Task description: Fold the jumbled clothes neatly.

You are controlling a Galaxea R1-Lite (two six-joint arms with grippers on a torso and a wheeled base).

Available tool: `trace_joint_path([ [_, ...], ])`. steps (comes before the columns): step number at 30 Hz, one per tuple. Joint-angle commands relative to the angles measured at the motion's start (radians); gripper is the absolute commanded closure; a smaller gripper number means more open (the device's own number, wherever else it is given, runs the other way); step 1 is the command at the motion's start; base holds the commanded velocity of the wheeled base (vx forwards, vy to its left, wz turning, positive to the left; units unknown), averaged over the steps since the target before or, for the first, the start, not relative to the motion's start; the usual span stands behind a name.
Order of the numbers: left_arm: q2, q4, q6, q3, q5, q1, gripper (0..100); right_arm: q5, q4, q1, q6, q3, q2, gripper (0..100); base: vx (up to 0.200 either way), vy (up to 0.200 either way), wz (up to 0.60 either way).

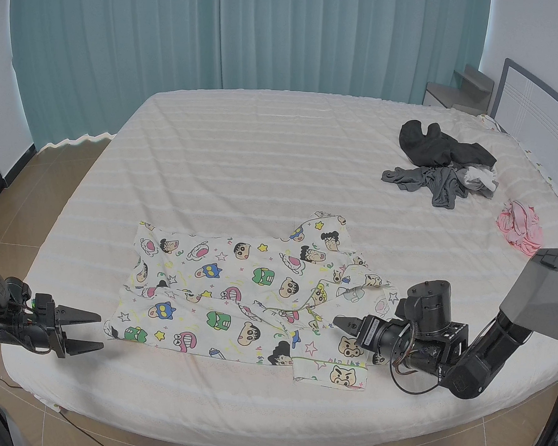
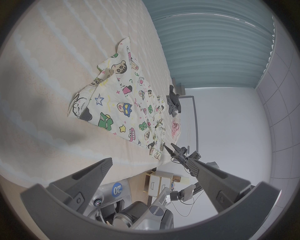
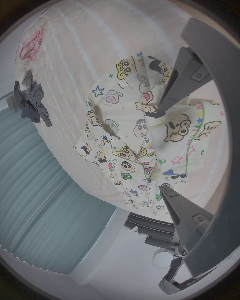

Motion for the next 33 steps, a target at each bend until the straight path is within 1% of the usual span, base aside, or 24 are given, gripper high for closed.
trace_joint_path([
  [1, 0.001, 0.0, -0.001, -0.002, 0.001, -0.005, 0, 0.001, 0.002, -0.001, -0.018, -0.042, 0.072, 0, 0.0, 0.0, 0.0],
  [9, 0.001, 0.0, 0.001, -0.002, 0.001, -0.005, 0, 0.004, 0.038, -0.008, -0.028, -0.088, 0.111, 0, 0.0, 0.0, 0.0],
  [17, 0.001, 0.0, -0.001, 0.0, 0.001, -0.005, 0, 0.048, 0.048, -0.01, -0.032, -0.116, 0.139, 0, 0.0, 0.0, 0.0],
  [18, 0.001, 0.0, -0.001, 0.0, 0.001, -0.005, 0, 0.059, 0.07, -0.013, -0.032, -0.128, 0.144, 100, 0.0, 0.0, 0.0],
  [21, 0.001, 0.0, 0.001, 0.0, 0.001, -0.005, 0, 0.064, 0.082, -0.022, -0.032, -0.137, 0.145, 100, 0.0, 0.0, 0.0],
  [24, 0.001, 0.0, 0.001, 0.0, 0.001, -0.005, 0, 0.084, 0.101, -0.042, -0.032, -0.15, 0.147, 100, 0.0, 0.0, 0.0],
  [33, 0.001, 0.0, 0.001, 0.0, 0.001, -0.005, 0, 0.079, 0.101, -0.067, -0.031, -0.151, 0.133, 100, 0.0, 0.0, 0.0],
])
